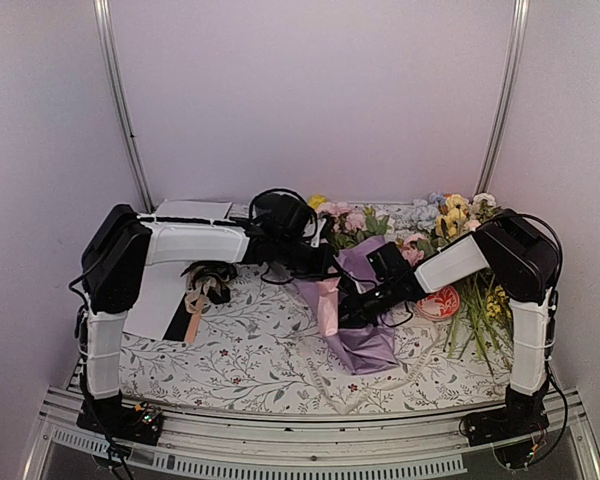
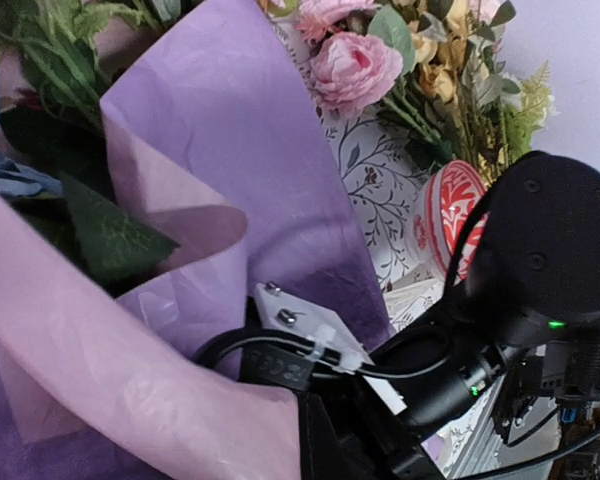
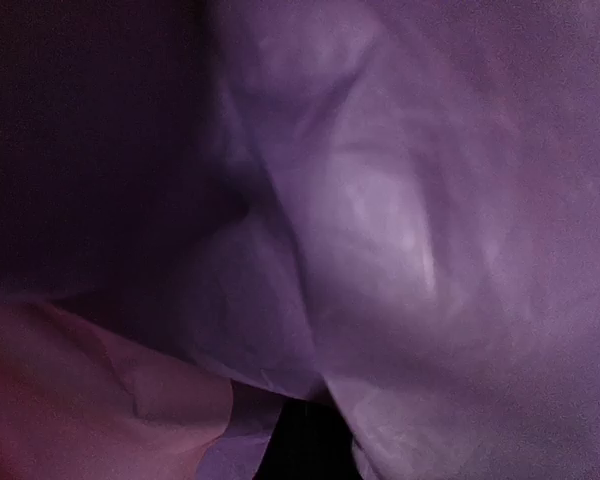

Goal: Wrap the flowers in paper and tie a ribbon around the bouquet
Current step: Fold the 2/3-folded wrapping paper at the center of the board.

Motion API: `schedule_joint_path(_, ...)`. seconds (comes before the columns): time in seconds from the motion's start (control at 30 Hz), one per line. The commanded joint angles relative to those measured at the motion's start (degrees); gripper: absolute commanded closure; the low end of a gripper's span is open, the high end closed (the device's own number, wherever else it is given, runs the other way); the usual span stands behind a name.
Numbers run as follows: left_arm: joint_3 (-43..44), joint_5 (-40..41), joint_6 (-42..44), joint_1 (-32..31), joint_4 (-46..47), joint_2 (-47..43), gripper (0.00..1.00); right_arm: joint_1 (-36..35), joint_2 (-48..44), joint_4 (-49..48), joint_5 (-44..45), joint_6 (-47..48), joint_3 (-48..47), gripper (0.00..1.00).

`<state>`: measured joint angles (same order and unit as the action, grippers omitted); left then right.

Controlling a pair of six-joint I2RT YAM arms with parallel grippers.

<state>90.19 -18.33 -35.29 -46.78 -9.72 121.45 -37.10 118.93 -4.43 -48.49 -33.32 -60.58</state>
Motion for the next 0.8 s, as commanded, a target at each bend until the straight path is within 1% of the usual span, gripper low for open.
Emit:
schedule_joint_path(0.0,1.12,-2.04,1.02,1.86,-0.6,3.85,1.0,-0.96,-2.99,-3.38,0.05,-2.09,2.75,0.99)
schedule_joint_path(0.13,0.7,-2.49,1.77,1.98,-1.81,6.86,1.0,-0.88,-7.68,-4.38,3.14,-5.25,4.35,0.99)
schedule_joint_path(0.27,0.57,0.07,3.55,2.01,-4.56,8.59,1.0,0.25,-13.3,-3.11,7.47,-8.19,7.63,0.98)
schedule_joint_path(0.37,0.09,1.63,4.45,2.01,-5.5,8.55,1.0,1.86,-16.73,0.56,10.14,-8.28,9.53,0.97)
schedule_joint_path(0.47,-0.53,3.06,4.91,1.98,-5.7,8.18,1.0,3.07,-19.29,5.62,12.63,-5.41,9.95,0.96)
schedule_joint_path(0.53,-0.35,3.1,5.08,1.98,-5.59,8.31,1.0,3.55,-19.55,7.33,12.99,-3.95,9.89,0.95)
schedule_joint_path(0.63,0.31,2.72,5.01,2.0,-5.62,8.54,1.0,3.86,-17.25,7.95,11.53,-2.45,9.51,0.95)
schedule_joint_path(0.77,-0.41,2.42,4.67,1.87,-3.65,6.53,1.0,4.07,-14.14,6.37,12.31,-2.36,10.35,0.95)
